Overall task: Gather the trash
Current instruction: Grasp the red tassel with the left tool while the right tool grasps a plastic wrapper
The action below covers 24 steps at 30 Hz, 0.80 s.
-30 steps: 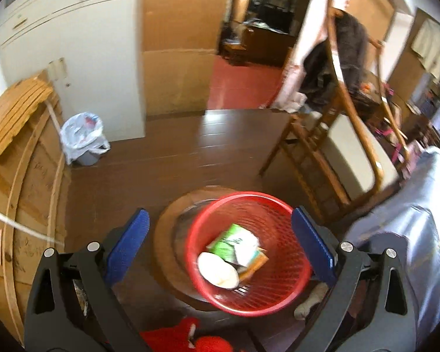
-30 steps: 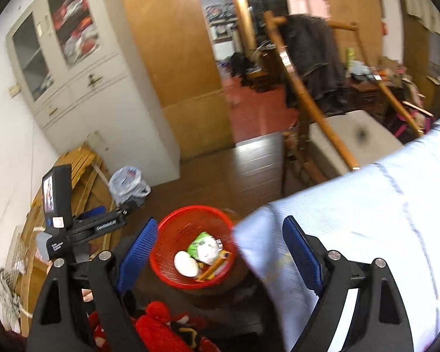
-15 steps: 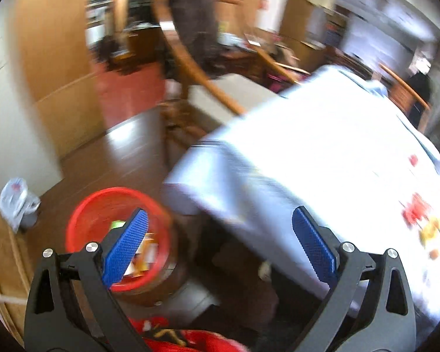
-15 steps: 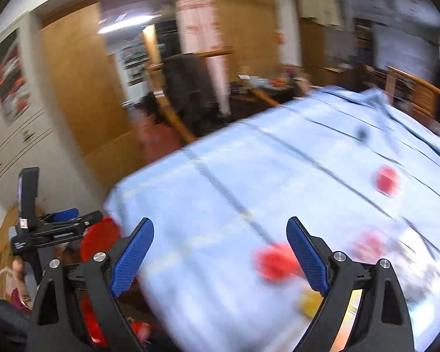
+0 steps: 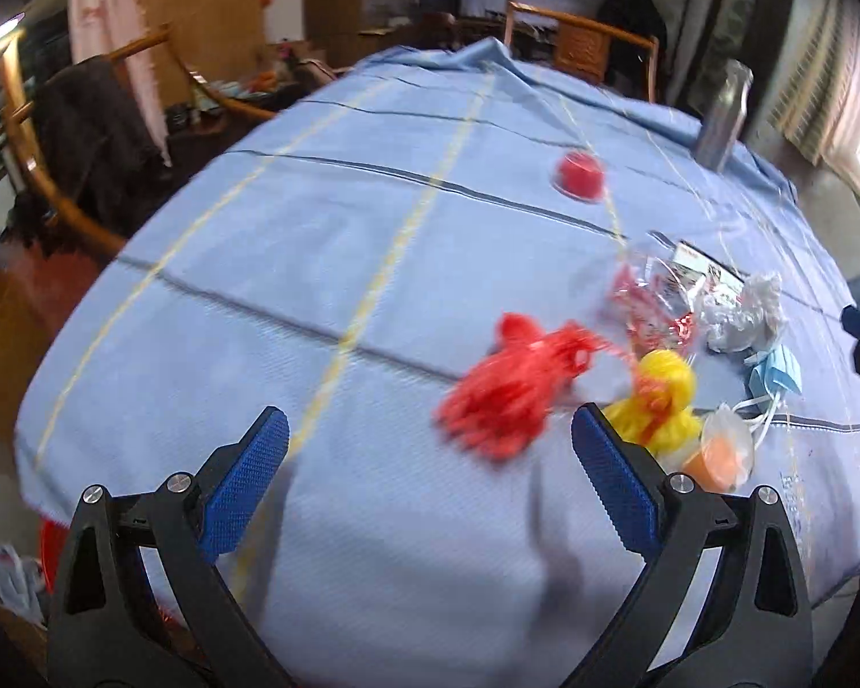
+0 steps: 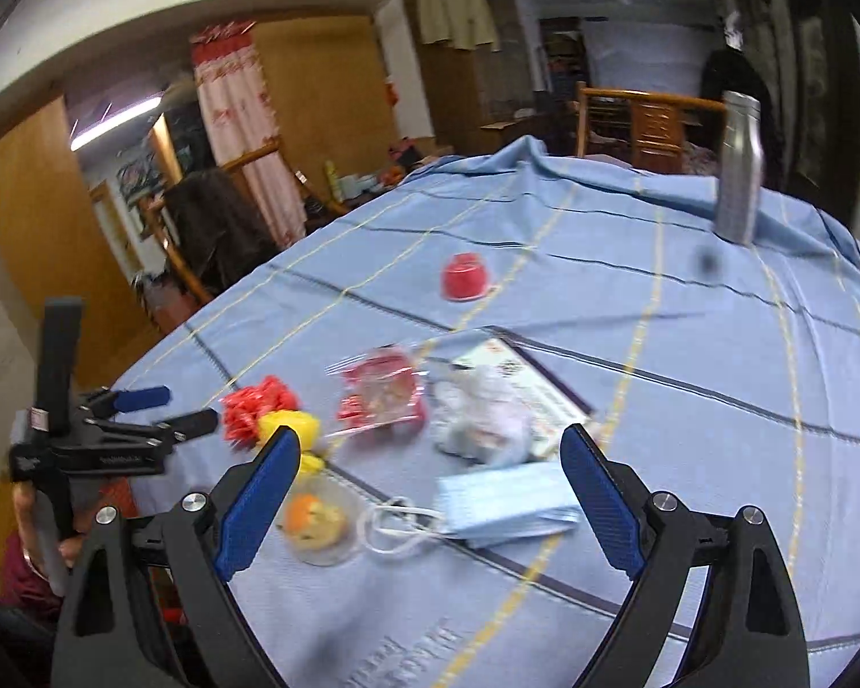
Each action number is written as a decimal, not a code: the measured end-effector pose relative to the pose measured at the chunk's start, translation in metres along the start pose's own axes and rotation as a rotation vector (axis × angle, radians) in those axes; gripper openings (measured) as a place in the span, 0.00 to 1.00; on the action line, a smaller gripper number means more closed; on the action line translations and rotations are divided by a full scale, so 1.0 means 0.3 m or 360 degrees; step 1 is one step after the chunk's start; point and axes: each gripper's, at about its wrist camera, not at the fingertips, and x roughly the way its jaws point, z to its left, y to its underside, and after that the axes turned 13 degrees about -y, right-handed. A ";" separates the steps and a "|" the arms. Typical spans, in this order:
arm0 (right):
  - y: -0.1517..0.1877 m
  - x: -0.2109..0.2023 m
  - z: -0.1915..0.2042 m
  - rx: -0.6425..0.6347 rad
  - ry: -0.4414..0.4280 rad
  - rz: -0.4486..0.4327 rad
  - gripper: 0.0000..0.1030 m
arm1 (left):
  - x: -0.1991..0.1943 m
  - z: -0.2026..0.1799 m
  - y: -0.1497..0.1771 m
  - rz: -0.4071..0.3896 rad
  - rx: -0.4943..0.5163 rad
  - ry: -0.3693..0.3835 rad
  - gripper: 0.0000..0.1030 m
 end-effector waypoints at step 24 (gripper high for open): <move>-0.061 0.199 -0.083 0.0029 0.0098 0.0225 0.67 | -0.010 0.162 -0.035 -0.0018 -0.0198 -0.0026 0.31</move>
